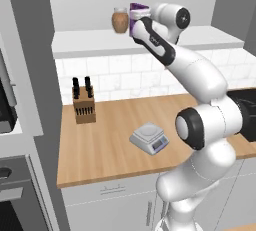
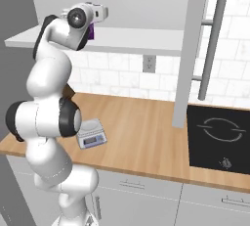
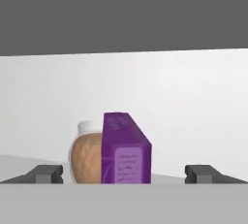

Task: Pick the cereal and place it on the digital scale for weighing, and close the cabinet.

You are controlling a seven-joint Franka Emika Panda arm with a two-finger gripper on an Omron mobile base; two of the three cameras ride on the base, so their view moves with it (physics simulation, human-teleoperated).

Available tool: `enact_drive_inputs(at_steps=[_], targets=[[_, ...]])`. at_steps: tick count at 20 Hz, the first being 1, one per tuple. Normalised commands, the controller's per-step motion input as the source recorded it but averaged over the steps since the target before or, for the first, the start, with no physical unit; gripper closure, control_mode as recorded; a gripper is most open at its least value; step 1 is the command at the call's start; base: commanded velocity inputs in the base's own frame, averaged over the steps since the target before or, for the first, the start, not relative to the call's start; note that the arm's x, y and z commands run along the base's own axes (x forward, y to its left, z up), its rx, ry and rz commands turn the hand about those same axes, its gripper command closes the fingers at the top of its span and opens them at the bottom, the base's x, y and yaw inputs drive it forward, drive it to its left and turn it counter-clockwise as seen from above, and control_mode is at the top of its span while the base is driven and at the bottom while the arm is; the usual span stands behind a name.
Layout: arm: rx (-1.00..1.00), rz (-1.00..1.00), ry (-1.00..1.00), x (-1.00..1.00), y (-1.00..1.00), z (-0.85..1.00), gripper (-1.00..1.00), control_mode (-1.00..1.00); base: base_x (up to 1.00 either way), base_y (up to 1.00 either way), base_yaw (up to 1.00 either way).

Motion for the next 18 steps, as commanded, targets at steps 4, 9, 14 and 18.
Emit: enact_drive_inputs(at_steps=[4,9,14,18], targets=[[0.0,0.01,0.0,0.3,0.07,-0.12,-1.0,-1.0,0.0,0.0,0.0],[0.0,0.0,0.0,0.34,0.02,-0.06,1.0,-1.0,0.0,0.0,0.0],[0.0,0.0,0.0,0.14,0.08,-0.1,1.0,-1.0,0.0,0.0,0.0],[-0.01,0.0,0.0,0.0,0.08,-0.11,1.0,-1.0,0.0,0.0,0.0]])
